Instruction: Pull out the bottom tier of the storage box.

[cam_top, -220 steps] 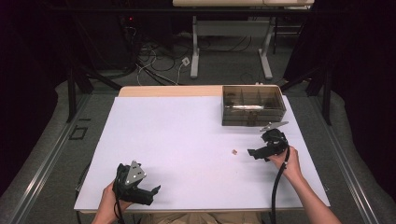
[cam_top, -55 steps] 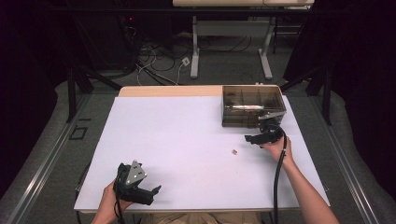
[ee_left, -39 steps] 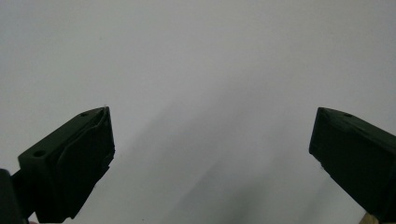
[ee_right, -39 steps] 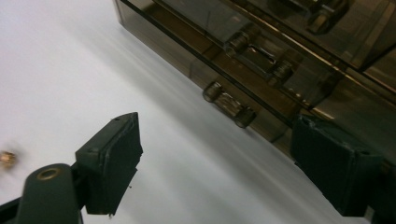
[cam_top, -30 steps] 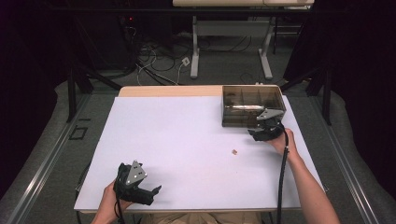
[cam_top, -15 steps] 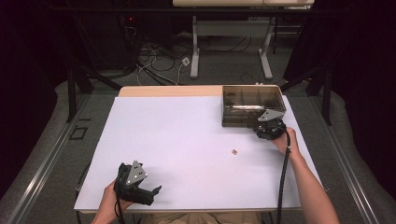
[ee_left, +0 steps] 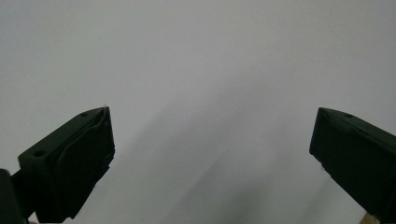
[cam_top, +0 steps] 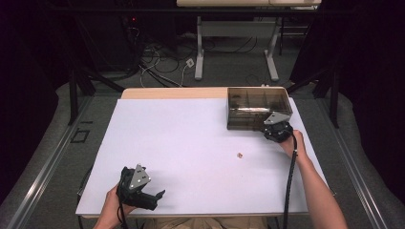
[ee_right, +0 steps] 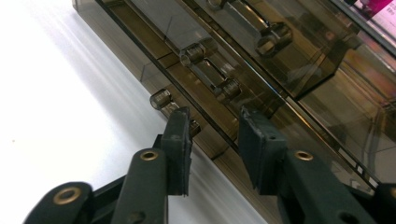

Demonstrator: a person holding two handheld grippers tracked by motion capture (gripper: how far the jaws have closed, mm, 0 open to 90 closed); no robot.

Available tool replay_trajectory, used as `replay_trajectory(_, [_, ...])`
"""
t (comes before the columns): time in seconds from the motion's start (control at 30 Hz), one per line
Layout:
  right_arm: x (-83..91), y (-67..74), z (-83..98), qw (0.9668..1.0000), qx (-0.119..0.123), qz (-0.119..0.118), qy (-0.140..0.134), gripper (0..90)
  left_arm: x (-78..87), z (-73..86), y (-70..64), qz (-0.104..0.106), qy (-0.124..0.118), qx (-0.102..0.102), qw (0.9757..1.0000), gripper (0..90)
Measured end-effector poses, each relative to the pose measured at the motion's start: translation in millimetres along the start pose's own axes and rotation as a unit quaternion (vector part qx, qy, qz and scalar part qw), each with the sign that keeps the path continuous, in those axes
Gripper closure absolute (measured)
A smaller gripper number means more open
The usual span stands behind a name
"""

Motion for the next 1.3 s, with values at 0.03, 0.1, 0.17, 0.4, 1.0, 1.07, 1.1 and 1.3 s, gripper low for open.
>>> replay_trajectory(0.03, [0.0,-0.2,0.0,1.0,0.001,0.001,0.0,67.2,-1.1,-0.5,0.3,-0.006,-0.006,0.0,1.0,0.0])
replay_trajectory(0.1, [-0.1,-0.6,-0.2,1.0,-0.001,0.004,0.001,68.6,-1.1,-0.6,0.3,-0.006,-0.006,0.0,1.0,0.0])
replay_trajectory(0.17, [-0.1,-1.1,-0.5,1.0,0.004,0.008,0.005,68.8,-1.2,-0.5,0.1,-0.005,-0.005,0.0,1.0,0.0])
replay_trajectory(0.4, [0.0,-1.5,-0.6,0.9999,-0.001,0.014,0.009,72.9,-1.2,-0.7,-0.1,-0.005,-0.006,-0.001,1.0,0.0])
replay_trajectory(1.0, [-2.0,1.0,-0.6,0.9996,0.015,0.011,0.02,74.0,-1.0,-0.5,-0.1,-0.004,-0.006,-0.001,1.0,0.0])
replay_trajectory(1.07, [-0.9,1.5,-0.4,0.9996,0.017,0.009,0.021,74.2,-0.9,-0.6,-0.1,-0.005,-0.006,-0.001,1.0,0.0])
replay_trajectory(1.1, [-0.4,1.9,-0.3,0.9996,0.016,0.008,0.022,74.3,-0.8,-0.6,-0.5,-0.005,-0.006,0.0,1.0,0.0])
replay_trajectory(1.3, [2.4,2.9,0.6,0.9994,0.02,0.001,0.029,74.5,-0.7,-0.6,-0.4,-0.005,-0.006,0.0,1.0,0.0])
Point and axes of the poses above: each handheld gripper's, and its own axes: x roughly backward along the jaws, z roughly out of its underside, y roughly to its left, the point moved 8 cm from there along -x, roughly forward along the jaws, and after that the axes turned 4 degrees about -y, right-handed, at the moved point
